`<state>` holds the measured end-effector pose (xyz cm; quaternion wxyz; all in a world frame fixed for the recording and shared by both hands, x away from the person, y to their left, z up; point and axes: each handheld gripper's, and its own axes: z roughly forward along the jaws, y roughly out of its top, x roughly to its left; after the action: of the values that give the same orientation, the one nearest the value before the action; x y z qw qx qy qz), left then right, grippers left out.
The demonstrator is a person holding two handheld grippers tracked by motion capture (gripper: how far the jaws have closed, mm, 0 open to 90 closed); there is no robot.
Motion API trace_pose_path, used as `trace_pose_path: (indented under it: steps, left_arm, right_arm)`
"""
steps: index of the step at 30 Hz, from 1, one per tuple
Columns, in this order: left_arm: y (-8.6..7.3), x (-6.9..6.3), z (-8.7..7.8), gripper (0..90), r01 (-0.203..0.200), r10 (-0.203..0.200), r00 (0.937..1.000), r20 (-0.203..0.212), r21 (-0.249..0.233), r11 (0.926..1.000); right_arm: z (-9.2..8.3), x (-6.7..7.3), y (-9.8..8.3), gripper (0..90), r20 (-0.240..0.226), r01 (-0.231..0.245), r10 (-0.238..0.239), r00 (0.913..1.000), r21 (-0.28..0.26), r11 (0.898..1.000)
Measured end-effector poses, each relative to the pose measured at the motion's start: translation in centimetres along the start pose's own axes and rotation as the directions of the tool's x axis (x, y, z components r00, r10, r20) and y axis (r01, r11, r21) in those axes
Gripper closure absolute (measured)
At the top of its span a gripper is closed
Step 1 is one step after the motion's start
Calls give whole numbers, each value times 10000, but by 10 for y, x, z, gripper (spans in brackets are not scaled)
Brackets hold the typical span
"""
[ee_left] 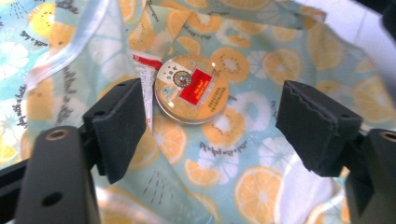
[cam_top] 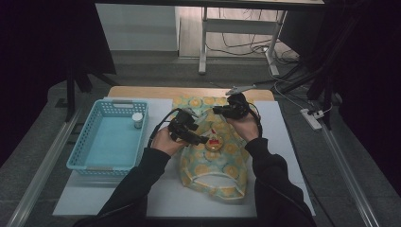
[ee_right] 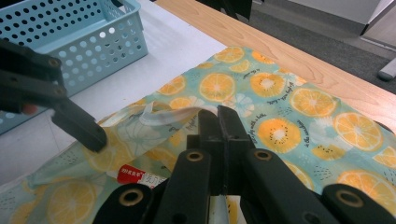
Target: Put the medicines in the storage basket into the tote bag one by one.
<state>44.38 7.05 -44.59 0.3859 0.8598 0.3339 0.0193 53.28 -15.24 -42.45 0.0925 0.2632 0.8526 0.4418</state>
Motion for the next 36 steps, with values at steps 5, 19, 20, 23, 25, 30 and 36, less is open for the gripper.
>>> trace_pose_path:
  steps: [5,19,20,23,25,30,36]
  left_arm:
    - [-7,7,-15,185,180,-176,9998,100,-391,9991]
    - [-30,22,-46,3,62,-97,9977,-668,-526,9986]
    - [-31,23,-48,3,62,-103,9973,-733,-559,9984]
    - [-36,28,-57,0,112,-170,9953,-951,-618,9980]
    - [-39,31,-63,0,135,-204,9938,-1092,-629,9979]
    - [-46,40,-78,0,458,-573,9917,-1154,-1000,9939]
    - [-57,56,-94,0,865,-1027,9878,-1167,-1368,9868]
  right_arm:
    - [1,0,-1,900,-35,-44,44,10000,-9,10000]
    - [0,1,-2,900,-16,50,-50,10000,46,10000]
    - [0,1,-2,900,-12,40,-40,10000,48,10000]
    - [0,1,-2,900,-3,48,-48,10000,46,10000]
    - [0,1,-2,900,5,40,-40,10000,45,10000]
    - [0,1,-3,900,12,29,-29,10000,68,10000]
    - [0,0,-5,900,31,4,-4,10000,82,10000]
